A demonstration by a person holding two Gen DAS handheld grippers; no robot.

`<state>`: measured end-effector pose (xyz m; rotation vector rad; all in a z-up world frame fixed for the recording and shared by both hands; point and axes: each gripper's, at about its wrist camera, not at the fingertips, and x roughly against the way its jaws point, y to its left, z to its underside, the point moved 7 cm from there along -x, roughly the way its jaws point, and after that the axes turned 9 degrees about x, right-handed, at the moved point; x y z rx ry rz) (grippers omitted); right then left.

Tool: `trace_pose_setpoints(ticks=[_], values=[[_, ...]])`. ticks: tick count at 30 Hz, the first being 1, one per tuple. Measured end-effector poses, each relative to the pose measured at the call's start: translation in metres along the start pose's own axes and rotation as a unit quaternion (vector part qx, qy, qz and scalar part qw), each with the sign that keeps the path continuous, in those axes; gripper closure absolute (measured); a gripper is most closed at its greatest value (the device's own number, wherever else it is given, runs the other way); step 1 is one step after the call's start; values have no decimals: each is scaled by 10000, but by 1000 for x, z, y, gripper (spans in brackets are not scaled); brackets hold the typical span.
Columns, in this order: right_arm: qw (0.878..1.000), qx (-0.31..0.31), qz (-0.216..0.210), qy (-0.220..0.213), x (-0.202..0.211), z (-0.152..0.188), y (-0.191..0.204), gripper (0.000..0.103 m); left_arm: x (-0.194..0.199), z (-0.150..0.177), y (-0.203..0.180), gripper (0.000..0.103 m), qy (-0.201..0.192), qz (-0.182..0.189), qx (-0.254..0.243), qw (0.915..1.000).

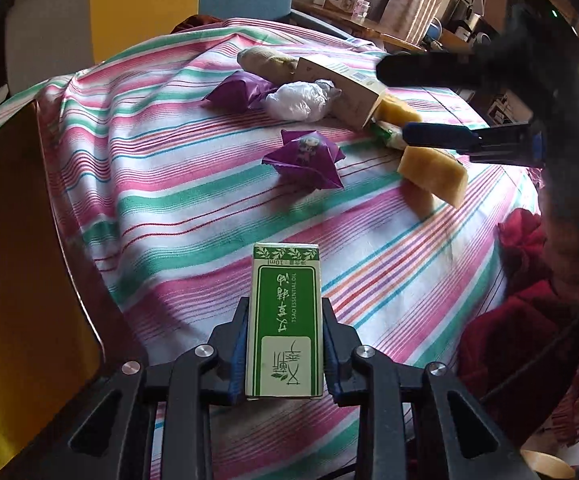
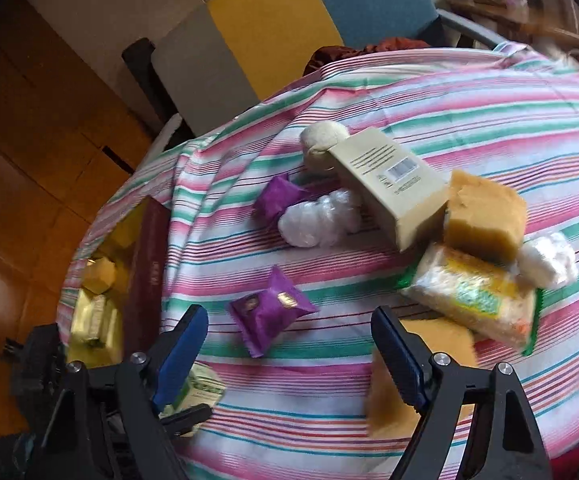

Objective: Organize objects
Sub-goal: 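Lift the tea box with the left gripper while the right gripper grasps a purple candy, then place the tea box in the gold tin and open the left gripper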

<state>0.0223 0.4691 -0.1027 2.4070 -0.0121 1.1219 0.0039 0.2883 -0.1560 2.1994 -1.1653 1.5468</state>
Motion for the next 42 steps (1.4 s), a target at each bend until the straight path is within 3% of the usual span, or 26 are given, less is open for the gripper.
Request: trace_pose_setpoints(ticks=[2, 6, 12, 15, 16, 18, 24, 32, 38, 42], values=[[9983, -246, -526, 4, -4, 1, 15, 19, 0, 0, 0, 72, -35, -4, -22, 10000], [9941, -798, -719, 153, -24, -1, 28, 20, 1, 0, 1, 72, -119, 24, -68, 9999], [9916, -1168, 163, 530, -65, -1, 13, 26, -2, 0, 0, 72, -186, 127, 28, 9997], [9911, -960, 542, 744, -83, 4, 7, 49, -2, 0, -1, 72, -228, 144, 19, 9996], [9920, -654, 798, 732, -83, 3, 9, 66, -2, 0, -1, 72, -238, 149, 17, 9996], [9912, -14, 1017, 842, -84, 6, 17, 69, -2, 1, -1, 71, -266, 147, 14, 9995], [9903, 779, 796, 834, -79, 20, 19, 69, -2, 2, -3, 71, -326, 35, -53, 9994], [9898, 945, 695, 806, -77, 23, 14, 68, 10, 6, -5, 72, -396, 52, -62, 9992], [9882, 1082, 756, 776, -82, 22, 18, 68, 63, 1, 8, 72, -898, 169, 141, 9957], [9875, 1133, 799, 751, -81, 23, 19, 68, 107, -4, 58, 72, -1253, -56, 791, 9889]])
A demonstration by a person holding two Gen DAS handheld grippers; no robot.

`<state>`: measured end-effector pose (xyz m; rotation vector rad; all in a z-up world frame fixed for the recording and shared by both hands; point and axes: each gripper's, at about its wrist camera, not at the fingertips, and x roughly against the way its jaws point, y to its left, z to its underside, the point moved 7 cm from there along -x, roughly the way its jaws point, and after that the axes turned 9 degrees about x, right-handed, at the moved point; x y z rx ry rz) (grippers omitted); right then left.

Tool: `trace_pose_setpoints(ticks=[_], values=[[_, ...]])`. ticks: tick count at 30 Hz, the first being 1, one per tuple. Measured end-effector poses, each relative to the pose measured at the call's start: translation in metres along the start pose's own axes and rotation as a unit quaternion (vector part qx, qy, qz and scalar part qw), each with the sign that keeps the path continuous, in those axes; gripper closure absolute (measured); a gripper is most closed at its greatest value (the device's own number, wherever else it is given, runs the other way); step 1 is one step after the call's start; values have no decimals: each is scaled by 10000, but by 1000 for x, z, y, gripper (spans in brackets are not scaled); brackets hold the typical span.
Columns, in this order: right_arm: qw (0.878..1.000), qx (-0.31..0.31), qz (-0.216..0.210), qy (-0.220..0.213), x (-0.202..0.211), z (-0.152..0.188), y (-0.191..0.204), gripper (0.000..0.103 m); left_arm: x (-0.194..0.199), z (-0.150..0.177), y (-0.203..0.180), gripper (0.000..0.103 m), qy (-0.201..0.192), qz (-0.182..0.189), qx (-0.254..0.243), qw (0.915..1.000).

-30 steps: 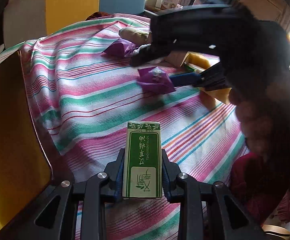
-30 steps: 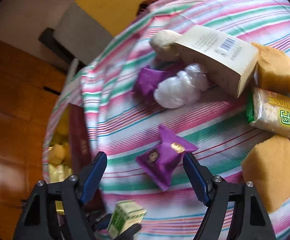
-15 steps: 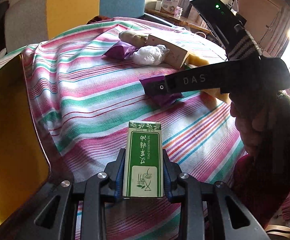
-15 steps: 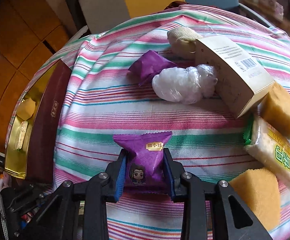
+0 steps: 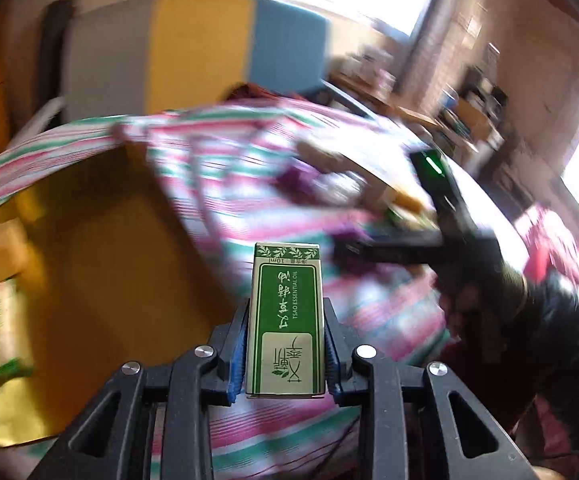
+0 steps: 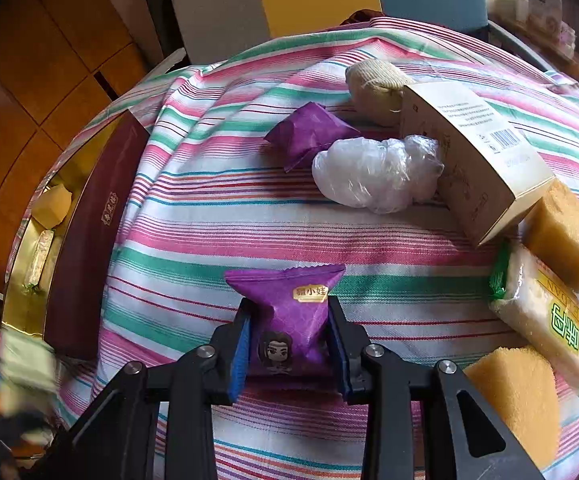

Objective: Organize objects
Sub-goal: 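Place the tea box in the gold tin and open the left gripper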

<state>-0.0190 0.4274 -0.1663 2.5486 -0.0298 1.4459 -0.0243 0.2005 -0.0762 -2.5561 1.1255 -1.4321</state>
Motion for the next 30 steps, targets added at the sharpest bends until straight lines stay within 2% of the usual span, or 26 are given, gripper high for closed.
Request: trace_pose_setpoints(ticks=[4, 6, 9, 12, 19, 21, 25, 30], values=[[10000, 32, 38, -9, 0, 0, 1, 68, 31, -14, 72, 72, -262, -532, 667, 9960], [10000, 60, 69, -13, 1, 1, 2, 67, 44, -15, 115, 72, -368, -940, 966, 9902], [9999, 104, 110, -13, 1, 1, 3, 67, 51, -8, 162, 72, -318, -1296, 1321, 9822], [9999, 104, 115, -13, 1, 1, 3, 67, 44, 4, 190, 72, -156, -1553, 1452, 9770], [9999, 115, 119, -12, 1, 1, 3, 67, 28, 22, 209, 71, 153, -1860, 1310, 9737], [9999, 115, 118, -14, 1, 1, 2, 67, 26, 26, 211, 68, 223, -1905, 1260, 9733], [9999, 123, 113, -11, 1, 1, 2, 67, 29, 27, 210, 60, 209, -1879, 1179, 9749], [9998, 147, 129, -6, 1, 1, 2, 67, 43, 29, 210, 60, 26, -1826, 1307, 9745]])
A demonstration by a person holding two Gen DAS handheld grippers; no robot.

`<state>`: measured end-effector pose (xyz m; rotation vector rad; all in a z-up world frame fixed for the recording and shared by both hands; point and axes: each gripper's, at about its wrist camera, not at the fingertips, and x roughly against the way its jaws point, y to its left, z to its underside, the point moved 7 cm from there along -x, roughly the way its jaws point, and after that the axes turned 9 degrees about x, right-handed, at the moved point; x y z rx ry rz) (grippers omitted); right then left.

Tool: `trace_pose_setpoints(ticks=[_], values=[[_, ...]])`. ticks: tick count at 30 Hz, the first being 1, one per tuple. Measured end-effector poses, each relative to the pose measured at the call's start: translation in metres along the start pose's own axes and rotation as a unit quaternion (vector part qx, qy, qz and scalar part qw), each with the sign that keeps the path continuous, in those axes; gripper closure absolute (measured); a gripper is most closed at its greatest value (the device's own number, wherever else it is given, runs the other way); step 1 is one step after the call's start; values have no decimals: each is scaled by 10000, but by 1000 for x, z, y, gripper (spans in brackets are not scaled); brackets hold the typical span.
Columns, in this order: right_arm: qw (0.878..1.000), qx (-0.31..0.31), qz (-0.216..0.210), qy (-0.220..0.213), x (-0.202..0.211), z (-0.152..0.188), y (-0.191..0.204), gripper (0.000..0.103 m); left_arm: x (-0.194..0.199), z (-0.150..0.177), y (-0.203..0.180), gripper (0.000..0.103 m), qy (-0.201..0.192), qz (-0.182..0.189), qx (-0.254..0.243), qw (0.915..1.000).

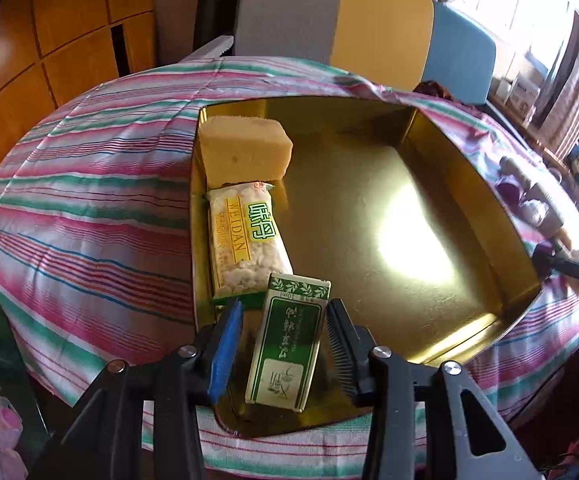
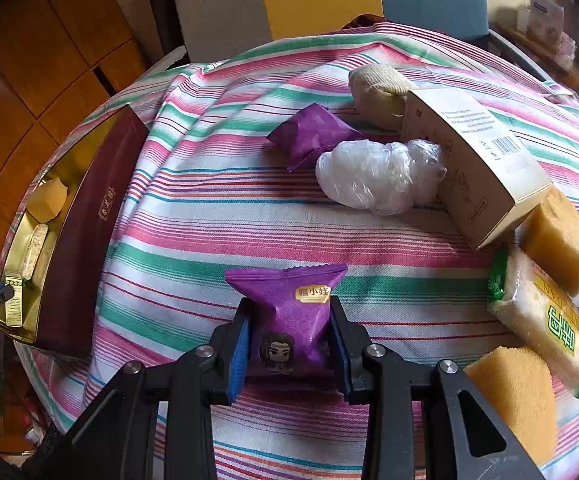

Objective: Organize objects
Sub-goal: 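Place the tea box in the gold tin and open the left gripper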

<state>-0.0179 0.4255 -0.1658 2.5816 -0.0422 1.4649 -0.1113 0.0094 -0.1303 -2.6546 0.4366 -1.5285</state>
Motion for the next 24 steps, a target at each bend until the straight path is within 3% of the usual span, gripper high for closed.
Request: trace_pose_setpoints(ticks=[11, 24], values=[[9995, 80, 296, 20, 2, 0, 4, 67, 38, -1, -9, 60, -575, 103, 479, 9971], [9994, -3, 329, 72, 7, 6, 32, 68, 39, 3, -15, 60, -614, 152, 549, 9965]])
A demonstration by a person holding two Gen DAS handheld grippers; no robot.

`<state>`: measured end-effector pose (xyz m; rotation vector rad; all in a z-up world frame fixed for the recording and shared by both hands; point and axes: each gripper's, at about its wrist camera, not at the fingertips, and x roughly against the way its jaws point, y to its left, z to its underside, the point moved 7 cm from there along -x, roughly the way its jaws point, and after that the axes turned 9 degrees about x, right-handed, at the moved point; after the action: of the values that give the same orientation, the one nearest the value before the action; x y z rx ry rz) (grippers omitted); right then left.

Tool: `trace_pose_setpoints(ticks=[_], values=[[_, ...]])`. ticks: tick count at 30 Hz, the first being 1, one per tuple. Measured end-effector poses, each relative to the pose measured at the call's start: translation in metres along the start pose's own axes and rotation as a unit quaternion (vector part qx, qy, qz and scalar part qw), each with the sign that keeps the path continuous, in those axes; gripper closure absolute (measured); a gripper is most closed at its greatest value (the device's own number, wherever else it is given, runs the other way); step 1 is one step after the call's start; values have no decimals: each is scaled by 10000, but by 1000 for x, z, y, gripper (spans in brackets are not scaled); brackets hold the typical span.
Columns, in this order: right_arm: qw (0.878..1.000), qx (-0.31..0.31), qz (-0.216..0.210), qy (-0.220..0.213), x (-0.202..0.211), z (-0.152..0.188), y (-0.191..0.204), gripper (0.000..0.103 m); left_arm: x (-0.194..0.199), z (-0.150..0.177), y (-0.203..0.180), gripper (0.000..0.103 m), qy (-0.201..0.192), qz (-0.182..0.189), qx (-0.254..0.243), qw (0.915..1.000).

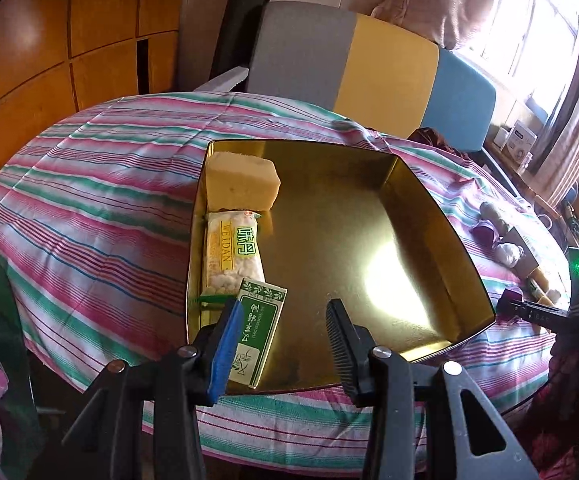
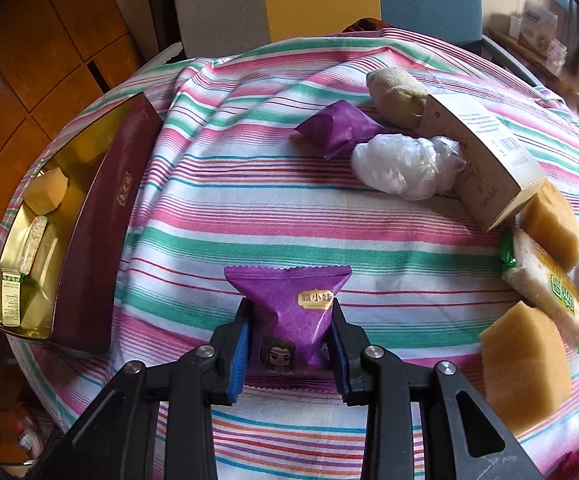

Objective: Organize objects
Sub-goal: 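Place the tea box in the gold tin and open the left gripper, then carry the purple candy over the tin and release it with the right gripper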

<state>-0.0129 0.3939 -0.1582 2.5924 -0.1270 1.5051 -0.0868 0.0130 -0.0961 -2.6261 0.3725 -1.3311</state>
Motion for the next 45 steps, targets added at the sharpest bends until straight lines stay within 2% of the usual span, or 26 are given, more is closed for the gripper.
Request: trace_pose_setpoints(ticks=[8, 11, 16, 20, 27, 33, 36, 40, 45], values=[[9999, -106, 68, -6, 3, 1, 2, 68, 4, -2, 2, 60, -58, 39, 90, 9999], [9995, -159, -12, -254, 19, -10, 12, 69, 5, -5, 7, 60, -99, 29, 190, 9998], [9964, 329, -375, -684, 48, -44, 65, 68, 8, -12, 27, 60, -178, -69, 481, 9987], [9895, 888, -811, -803, 55, -68, 129, 68, 15, -22, 51, 60, -311, -190, 816, 9960], [9756, 1631, -1404, -432, 22, -76, 231, 68, 20, -31, 82, 60, -394, -305, 1225, 9912], [9636, 2155, -1556, 274, -28, -50, 290, 68, 13, -27, 83, 60, -290, -308, 1259, 9911], [9580, 2299, -1663, 405, -38, -38, 307, 65, 10, -24, 83, 60, -236, -313, 1253, 9913], [9515, 2240, -2060, 455, -41, -29, 321, 63, 6, -22, 83, 59, -198, -324, 1242, 9915], [9524, 2140, -2136, 378, -39, -27, 319, 55, 6, -21, 81, 59, -193, -335, 1224, 9917]])
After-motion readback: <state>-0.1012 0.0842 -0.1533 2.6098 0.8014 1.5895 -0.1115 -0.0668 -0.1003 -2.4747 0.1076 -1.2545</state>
